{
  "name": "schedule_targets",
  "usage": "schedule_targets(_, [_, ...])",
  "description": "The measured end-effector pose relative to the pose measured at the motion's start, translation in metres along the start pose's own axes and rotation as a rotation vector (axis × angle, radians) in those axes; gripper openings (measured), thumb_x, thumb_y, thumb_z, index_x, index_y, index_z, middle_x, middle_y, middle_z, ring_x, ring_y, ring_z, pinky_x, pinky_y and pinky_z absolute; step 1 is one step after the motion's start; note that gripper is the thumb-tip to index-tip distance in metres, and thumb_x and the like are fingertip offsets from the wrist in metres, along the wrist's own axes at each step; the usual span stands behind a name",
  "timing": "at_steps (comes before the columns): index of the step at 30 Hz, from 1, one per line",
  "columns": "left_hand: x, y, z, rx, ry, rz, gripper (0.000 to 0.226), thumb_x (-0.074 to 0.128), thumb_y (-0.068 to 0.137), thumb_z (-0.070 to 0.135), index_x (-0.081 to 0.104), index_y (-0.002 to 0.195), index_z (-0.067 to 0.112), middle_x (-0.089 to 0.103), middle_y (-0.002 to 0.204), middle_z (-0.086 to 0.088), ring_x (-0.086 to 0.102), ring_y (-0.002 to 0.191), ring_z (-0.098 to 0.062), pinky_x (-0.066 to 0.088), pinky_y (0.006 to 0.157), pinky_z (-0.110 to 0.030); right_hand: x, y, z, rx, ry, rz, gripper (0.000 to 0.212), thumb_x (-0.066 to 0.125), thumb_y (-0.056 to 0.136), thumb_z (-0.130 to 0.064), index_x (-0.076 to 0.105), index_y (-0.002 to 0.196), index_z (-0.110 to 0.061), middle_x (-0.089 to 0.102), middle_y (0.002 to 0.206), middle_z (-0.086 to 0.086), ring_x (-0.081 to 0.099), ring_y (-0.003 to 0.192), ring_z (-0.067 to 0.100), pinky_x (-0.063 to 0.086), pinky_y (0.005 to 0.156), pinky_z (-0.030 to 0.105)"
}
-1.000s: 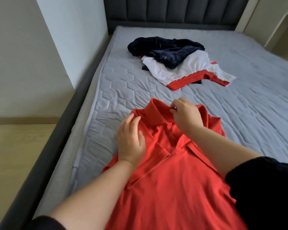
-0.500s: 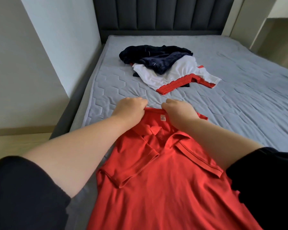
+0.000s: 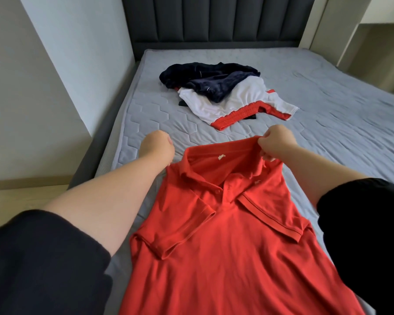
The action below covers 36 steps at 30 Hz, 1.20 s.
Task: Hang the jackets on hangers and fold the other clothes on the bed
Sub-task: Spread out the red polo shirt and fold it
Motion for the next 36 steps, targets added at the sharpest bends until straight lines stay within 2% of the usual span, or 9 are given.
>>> schedule_targets(3, [0.010,-0.003,-0.002,0.063,-0.010,-0.060,0.048,0.048,0.083,0.002,0.058,0.126,0.023,0.061,0.122,-0.006,0.058,0.110,-0.029,0.046,0.085,-0.031,-0.001,-0.002,-0.003,-0.060,0.011,0.029,0.020,0.046,0.074,-0.001,0.064,0.084,-0.001,0.068,0.068,0.017,0.066,0.063,0.034,0.059,0.063,0.042])
schedule_targets(7, [0.031,-0.003,0.011,0.211,-0.054,-0.192,0.072,0.044,0.077,-0.006,0.041,0.143,0.023,0.047,0.141,-0.008,0.049,0.124,-0.028,0.042,0.100,-0.036,-0.002,0.000,-0.007,-0.161,0.047,0.013,0.030,0.045,0.075,-0.001,0.064,0.077,-0.024,0.062,0.053,0.002,0.054,0.034,0.008,0.046,0.048,0.023])
schedule_targets(17, [0.078,0.022,0.014,-0.070,-0.260,-0.399,0.057,0.036,0.095,0.005,0.026,0.150,0.020,0.038,0.148,-0.015,0.046,0.127,-0.032,0.039,0.106,-0.040,0.003,-0.006,-0.001,-0.141,0.255,-0.110,0.043,0.033,0.075,0.010,0.065,0.070,-0.019,0.053,0.039,-0.003,0.046,0.033,0.009,0.046,0.042,0.017])
schedule_targets(19, [0.086,0.026,0.006,-0.173,-0.472,-0.371,0.056,0.032,0.096,0.000,0.028,0.149,0.019,0.044,0.143,-0.016,0.051,0.121,-0.033,0.044,0.100,-0.043,0.006,-0.009,0.000,-0.129,0.326,-0.156,0.042,0.032,0.076,0.011,0.066,0.072,-0.014,0.052,0.040,0.000,0.047,0.033,0.010,0.048,0.043,0.020])
schedule_targets(23, [0.100,0.015,0.009,-0.256,-0.760,-0.532,0.058,0.023,0.096,-0.008,0.030,0.148,0.017,0.053,0.133,-0.011,0.060,0.094,-0.022,0.048,0.062,-0.025,0.007,-0.015,0.004,-0.128,0.447,-0.230,0.039,0.035,0.076,0.012,0.066,0.071,-0.011,0.048,0.038,0.002,0.044,0.033,0.010,0.045,0.041,0.019])
schedule_targets(28, [0.102,0.011,0.026,-0.082,-0.545,-0.744,0.070,0.023,0.089,-0.017,0.032,0.147,0.023,0.046,0.143,-0.002,0.052,0.097,-0.013,0.035,0.060,-0.020,0.010,-0.025,0.012,-0.155,0.462,-0.336,0.038,0.036,0.076,0.013,0.064,0.067,-0.011,0.046,0.042,0.004,0.041,0.038,0.013,0.050,0.050,0.025])
schedule_targets(31, [0.101,0.003,0.040,0.165,-0.294,-0.842,0.077,0.035,0.085,-0.021,0.037,0.144,0.028,0.053,0.128,-0.001,0.057,0.101,-0.015,0.047,0.063,-0.016,0.014,-0.029,0.018,-0.141,0.472,-0.360,0.037,0.036,0.077,0.013,0.063,0.066,-0.011,0.045,0.042,0.004,0.040,0.038,0.013,0.051,0.059,0.033])
schedule_targets(34, [0.101,-0.002,0.052,0.410,0.016,-0.842,0.071,0.039,0.081,-0.018,0.058,0.127,0.032,0.059,0.119,-0.005,0.059,0.104,-0.021,0.053,0.086,-0.033,0.014,-0.032,0.023,-0.120,0.482,-0.350,0.037,0.036,0.077,0.013,0.064,0.068,-0.010,0.045,0.041,0.004,0.040,0.039,0.015,0.047,0.065,0.039])
schedule_targets(36, [0.104,-0.003,0.052,0.499,0.166,-0.835,0.058,0.045,0.082,-0.013,0.066,0.113,0.031,0.064,0.113,-0.009,0.063,0.100,-0.030,0.053,0.088,-0.045,0.013,-0.034,0.024,-0.117,0.490,-0.346,0.037,0.036,0.077,0.014,0.064,0.069,-0.009,0.045,0.042,0.005,0.040,0.039,0.015,0.048,0.064,0.039])
Point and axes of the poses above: each hand's wrist, its own y-axis towards the middle knuckle, its own x-axis out of the palm, z = x × y, the point moved 6 cm from there along y, towards the middle knuckle
